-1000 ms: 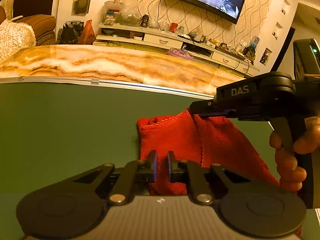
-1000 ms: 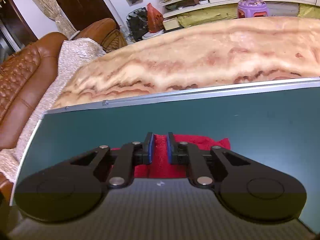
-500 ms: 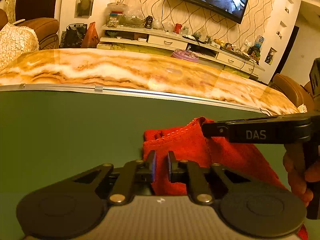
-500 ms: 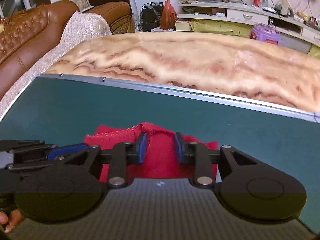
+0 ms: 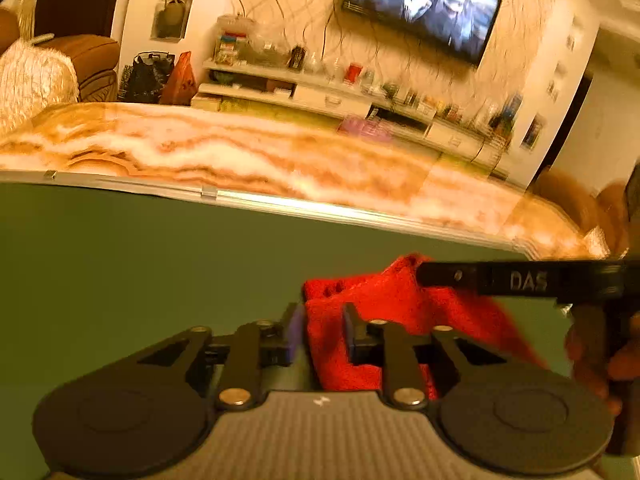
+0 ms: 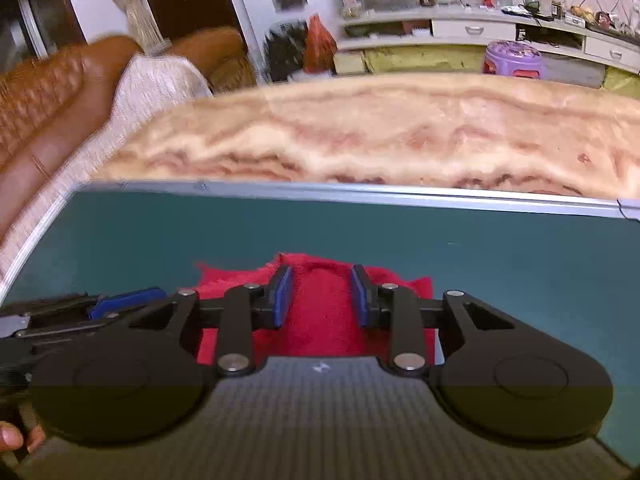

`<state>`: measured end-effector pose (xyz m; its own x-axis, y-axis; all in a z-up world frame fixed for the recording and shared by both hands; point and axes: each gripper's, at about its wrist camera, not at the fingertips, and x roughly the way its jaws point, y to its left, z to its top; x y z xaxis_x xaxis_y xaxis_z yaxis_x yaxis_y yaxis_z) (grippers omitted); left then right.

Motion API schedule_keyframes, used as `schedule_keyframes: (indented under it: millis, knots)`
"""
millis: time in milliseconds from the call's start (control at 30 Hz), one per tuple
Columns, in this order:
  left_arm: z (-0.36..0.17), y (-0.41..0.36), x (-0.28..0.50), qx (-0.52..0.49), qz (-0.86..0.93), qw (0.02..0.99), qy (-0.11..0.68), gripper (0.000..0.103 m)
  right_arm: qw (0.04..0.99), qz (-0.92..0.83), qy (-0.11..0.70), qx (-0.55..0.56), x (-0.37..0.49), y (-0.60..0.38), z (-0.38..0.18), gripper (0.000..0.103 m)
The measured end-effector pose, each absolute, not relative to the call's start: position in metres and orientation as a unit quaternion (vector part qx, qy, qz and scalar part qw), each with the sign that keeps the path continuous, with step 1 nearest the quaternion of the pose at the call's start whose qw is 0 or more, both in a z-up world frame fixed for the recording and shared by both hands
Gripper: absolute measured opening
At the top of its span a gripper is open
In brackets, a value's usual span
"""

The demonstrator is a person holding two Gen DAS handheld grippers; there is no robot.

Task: Fold clothes
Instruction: 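Smooth the bundle's folded edge with the right gripper, then lift away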

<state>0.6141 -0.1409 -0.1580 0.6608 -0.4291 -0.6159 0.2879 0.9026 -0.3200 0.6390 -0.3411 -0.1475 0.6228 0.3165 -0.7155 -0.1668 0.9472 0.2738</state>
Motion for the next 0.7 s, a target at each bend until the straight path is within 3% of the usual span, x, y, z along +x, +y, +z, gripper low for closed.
schedule_keyframes:
  millis: [67,333,533,700]
  knots:
    - [-0.151,-0.138,0.596,-0.093,-0.22,0.902,0.359,0.036,0.893,0.168,0.405,0.097,0.628,-0.341,-0.14,0.037]
    - [-0.152,-0.175,0.52,0.018,-0.319,0.872,0.371,0.038,0.837,0.291,0.464,0.002,0.601,-0.281,-0.139,0.036]
    - [-0.167,-0.172,0.507,0.017,-0.283,0.877,0.387,0.037,0.819,0.301,0.486,-0.04,0.602,-0.252,-0.152,0.037]
    - [-0.166,-0.162,0.495,0.007,-0.273,0.881,0.386,0.037,0.798,0.313,0.504,0.101,0.614,-0.273,-0.147,0.037]
